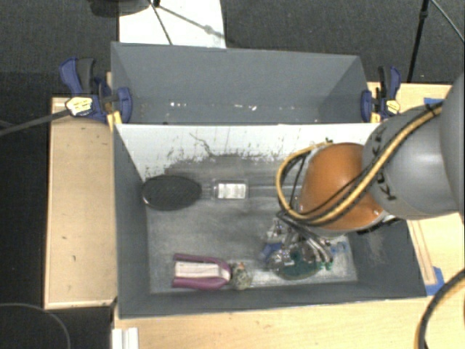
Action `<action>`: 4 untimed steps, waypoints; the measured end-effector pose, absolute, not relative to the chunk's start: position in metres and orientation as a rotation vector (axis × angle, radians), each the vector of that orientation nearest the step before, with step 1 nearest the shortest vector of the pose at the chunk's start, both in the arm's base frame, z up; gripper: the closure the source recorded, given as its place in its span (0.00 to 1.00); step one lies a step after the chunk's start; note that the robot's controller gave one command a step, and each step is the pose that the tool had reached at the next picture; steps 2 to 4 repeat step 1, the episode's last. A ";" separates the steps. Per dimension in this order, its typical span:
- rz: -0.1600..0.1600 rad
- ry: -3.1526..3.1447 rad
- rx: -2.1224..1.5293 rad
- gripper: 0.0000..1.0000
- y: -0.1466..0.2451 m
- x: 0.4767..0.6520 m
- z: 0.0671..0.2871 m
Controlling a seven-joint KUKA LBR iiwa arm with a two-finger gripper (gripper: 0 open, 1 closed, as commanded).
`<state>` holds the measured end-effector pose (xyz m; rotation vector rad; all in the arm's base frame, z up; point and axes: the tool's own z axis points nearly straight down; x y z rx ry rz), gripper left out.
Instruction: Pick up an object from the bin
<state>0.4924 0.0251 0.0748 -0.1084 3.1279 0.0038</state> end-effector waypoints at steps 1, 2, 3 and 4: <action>0.000 3.128 -0.114 1.00 0.014 0.503 0.226; 0.000 3.128 -0.114 1.00 0.014 0.503 0.226; 0.000 3.128 -0.114 1.00 0.014 0.503 0.226; 0.000 3.128 -0.114 1.00 0.014 0.503 0.226</action>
Offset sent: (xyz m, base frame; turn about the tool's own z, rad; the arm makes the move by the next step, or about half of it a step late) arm 0.0081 -0.0112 0.1469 -0.0103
